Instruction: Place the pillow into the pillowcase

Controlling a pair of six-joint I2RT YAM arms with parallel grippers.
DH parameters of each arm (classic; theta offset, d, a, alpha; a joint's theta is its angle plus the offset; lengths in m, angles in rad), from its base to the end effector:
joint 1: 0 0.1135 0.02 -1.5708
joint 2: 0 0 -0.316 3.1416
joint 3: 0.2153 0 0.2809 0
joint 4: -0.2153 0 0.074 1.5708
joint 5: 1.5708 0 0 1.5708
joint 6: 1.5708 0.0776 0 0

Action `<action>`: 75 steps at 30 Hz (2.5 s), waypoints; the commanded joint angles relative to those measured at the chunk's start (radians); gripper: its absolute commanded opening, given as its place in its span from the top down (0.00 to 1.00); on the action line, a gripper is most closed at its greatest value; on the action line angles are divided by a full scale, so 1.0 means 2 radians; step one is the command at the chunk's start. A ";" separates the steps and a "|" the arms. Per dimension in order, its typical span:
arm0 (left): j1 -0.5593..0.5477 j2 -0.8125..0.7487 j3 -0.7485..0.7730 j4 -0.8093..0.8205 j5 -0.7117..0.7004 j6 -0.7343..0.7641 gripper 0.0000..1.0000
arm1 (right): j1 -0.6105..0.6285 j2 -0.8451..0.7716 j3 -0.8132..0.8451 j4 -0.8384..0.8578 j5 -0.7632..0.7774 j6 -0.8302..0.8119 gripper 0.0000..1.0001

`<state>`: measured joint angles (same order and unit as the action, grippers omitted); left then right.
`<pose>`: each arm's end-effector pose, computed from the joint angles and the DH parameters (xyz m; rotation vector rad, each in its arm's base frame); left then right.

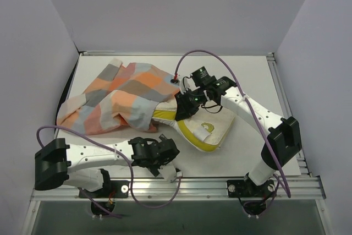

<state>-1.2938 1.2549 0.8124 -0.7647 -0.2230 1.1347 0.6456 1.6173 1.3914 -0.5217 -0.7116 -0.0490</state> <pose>0.0845 -0.2346 0.2107 2.5575 1.0130 0.2668 0.2993 0.2889 0.3359 -1.1442 2.0547 1.1224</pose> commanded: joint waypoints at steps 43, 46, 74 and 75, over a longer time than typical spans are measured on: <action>0.211 -0.071 0.215 0.038 0.143 -0.378 0.24 | -0.029 0.135 -0.188 0.229 -0.160 0.196 0.74; 0.331 -0.019 0.250 0.004 0.180 -0.447 0.26 | -0.052 0.041 -0.174 0.159 -0.137 0.163 0.39; 0.258 0.417 0.497 0.029 0.096 -0.547 0.68 | -0.333 0.109 -0.097 -0.018 -0.104 0.034 0.64; 0.257 0.423 0.504 0.029 0.101 -0.543 0.75 | -0.332 0.111 -0.097 -0.018 -0.111 0.035 0.69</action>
<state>-0.7826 2.0811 1.7332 -0.7349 -0.0212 0.0402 -0.0265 1.8069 1.1980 -0.4938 -0.8215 0.0216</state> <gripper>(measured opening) 0.290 0.360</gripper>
